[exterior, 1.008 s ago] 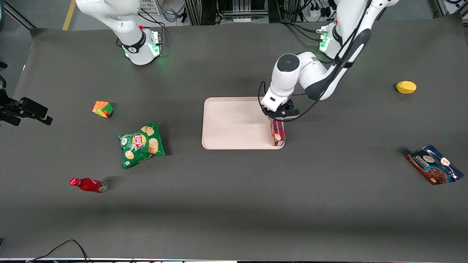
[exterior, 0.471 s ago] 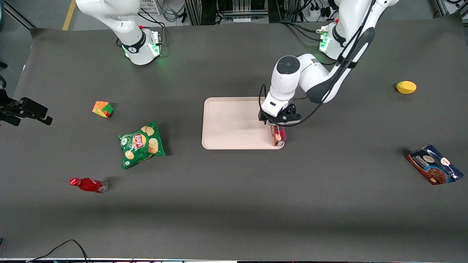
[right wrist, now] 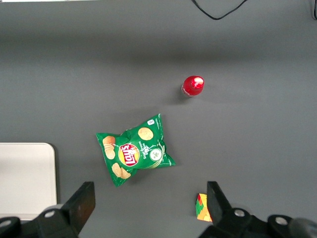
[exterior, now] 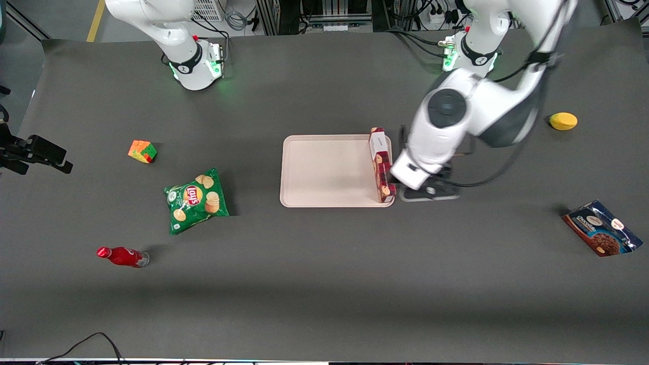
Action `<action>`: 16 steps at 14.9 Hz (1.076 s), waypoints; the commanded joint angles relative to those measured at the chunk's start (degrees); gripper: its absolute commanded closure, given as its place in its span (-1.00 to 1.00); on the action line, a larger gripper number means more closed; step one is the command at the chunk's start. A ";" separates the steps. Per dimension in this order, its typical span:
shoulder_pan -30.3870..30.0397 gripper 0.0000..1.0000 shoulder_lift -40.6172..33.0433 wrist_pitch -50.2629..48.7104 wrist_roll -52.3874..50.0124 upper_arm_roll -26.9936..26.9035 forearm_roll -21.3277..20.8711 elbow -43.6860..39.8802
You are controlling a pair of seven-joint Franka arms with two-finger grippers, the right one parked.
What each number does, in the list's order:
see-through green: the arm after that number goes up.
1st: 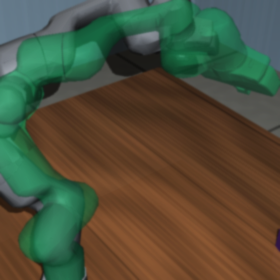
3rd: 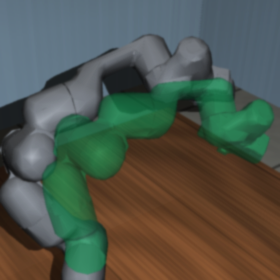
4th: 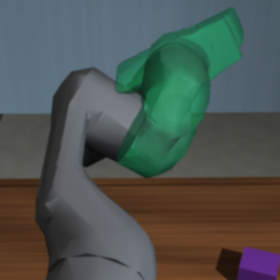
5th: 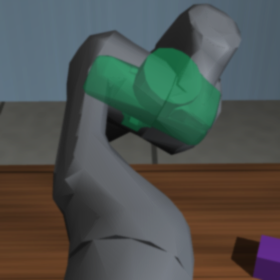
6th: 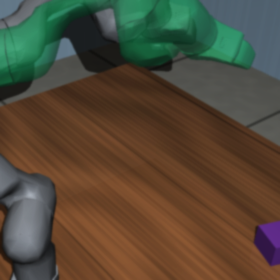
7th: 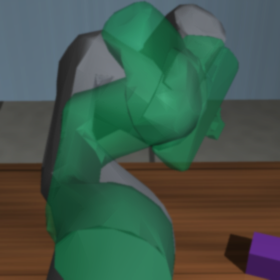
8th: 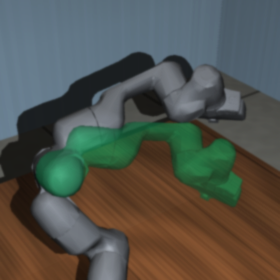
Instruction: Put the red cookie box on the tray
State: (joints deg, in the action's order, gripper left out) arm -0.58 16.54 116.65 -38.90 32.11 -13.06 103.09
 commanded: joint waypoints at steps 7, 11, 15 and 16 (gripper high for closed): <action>-1.44 -1.00 -15.73 -24.88 28.87 -20.49 10.86 -13.44; -1.53 -1.00 -21.27 -29.64 31.93 -24.98 10.95 -13.35; -2.41 -1.00 -23.65 -32.63 34.94 -26.05 12.26 -13.35; -2.41 -1.00 -23.66 -32.89 34.94 -26.05 12.62 -13.18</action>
